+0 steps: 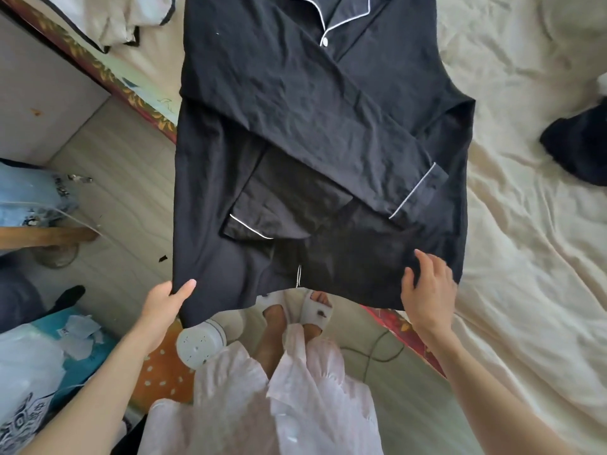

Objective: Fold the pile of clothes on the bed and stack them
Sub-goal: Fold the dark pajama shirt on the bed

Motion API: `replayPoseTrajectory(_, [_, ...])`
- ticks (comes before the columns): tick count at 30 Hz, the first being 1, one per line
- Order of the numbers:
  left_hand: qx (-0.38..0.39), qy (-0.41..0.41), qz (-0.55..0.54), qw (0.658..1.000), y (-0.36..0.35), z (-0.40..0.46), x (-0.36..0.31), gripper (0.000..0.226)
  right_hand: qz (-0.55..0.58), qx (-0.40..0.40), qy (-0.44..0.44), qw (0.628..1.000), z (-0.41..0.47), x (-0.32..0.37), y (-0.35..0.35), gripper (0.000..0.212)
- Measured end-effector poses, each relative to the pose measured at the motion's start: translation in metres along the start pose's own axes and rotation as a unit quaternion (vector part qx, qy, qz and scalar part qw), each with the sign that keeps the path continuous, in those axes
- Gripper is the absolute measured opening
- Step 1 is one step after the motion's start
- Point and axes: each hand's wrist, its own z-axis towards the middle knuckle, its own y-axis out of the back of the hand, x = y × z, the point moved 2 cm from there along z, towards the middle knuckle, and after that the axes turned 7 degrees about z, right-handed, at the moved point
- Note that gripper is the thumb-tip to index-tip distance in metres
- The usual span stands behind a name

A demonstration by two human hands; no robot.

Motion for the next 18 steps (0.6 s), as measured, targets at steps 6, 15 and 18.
replayPoseTrajectory(6, [-0.164,-0.010,0.064,0.984,-0.015,-0.018,-0.001,0.057,0.056,-0.006,-0.159,0.986,0.012,-0.056,0.020,0.050])
replayPoseTrajectory(15, [-0.093,0.008,-0.109,0.990,-0.028,-0.048,-0.004,0.032,0.317,0.106,-0.386,0.860,0.006,-0.084,0.005,0.036])
replayPoseTrajectory(18, [-0.096,0.027,-0.173,0.980,-0.022,-0.061,0.000,0.036,0.390,0.096,-0.410,0.819,-0.007,-0.091,0.013,0.034])
